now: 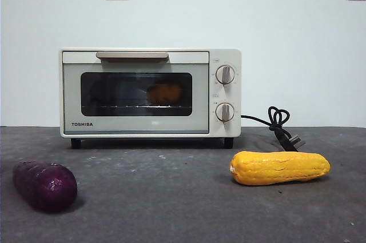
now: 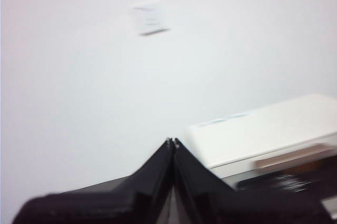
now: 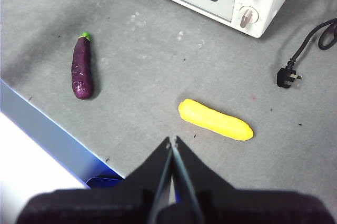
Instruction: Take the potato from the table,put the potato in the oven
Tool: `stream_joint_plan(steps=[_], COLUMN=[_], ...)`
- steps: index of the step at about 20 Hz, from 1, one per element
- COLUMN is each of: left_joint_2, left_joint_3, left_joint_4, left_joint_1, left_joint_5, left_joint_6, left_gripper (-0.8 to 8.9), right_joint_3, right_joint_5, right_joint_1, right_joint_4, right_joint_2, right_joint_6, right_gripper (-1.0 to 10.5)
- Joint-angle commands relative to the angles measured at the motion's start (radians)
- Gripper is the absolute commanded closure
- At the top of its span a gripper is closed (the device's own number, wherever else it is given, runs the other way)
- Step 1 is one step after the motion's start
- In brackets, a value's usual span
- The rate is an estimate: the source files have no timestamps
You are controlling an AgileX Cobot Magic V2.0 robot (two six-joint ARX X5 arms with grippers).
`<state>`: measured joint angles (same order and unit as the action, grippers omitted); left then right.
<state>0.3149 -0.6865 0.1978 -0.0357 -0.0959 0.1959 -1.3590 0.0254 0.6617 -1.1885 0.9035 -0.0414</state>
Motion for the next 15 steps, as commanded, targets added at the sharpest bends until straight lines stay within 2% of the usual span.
stream_joint_plan(steps=[1, 5, 8, 13, 15], left_joint_2=[-0.102, -0.236, -0.291, -0.313, -0.313], left_joint_3=[0.231, 0.491, 0.595, 0.680, 0.683], left_joint_4=[-0.102, -0.122, -0.120, -0.104, -0.038], left_joint_1=[-0.006, -0.006, -0.006, -0.006, -0.006], left_joint_5=[0.056, 0.100, 0.096, 0.091, 0.090], left_joint_6=[0.014, 0.013, 0.005, -0.072, -0.108], left_gripper=[8.18, 8.18, 8.18, 8.18, 8.18], right_joint_3=[0.010, 0.010, 0.010, 0.010, 0.010], right_joint_5=[-0.002, -0.002, -0.002, -0.002, -0.002], right_joint_1=[0.002, 0.002, 0.002, 0.002, 0.002], right_joint_4=[0.005, 0.005, 0.005, 0.005, 0.005], right_joint_2=[-0.006, -0.008, -0.008, -0.010, -0.010], right_joint_6=[-0.010, -0.010, -0.010, -0.010, -0.010], right_gripper=[9.5, 9.5, 9.5, 9.5, 9.5])
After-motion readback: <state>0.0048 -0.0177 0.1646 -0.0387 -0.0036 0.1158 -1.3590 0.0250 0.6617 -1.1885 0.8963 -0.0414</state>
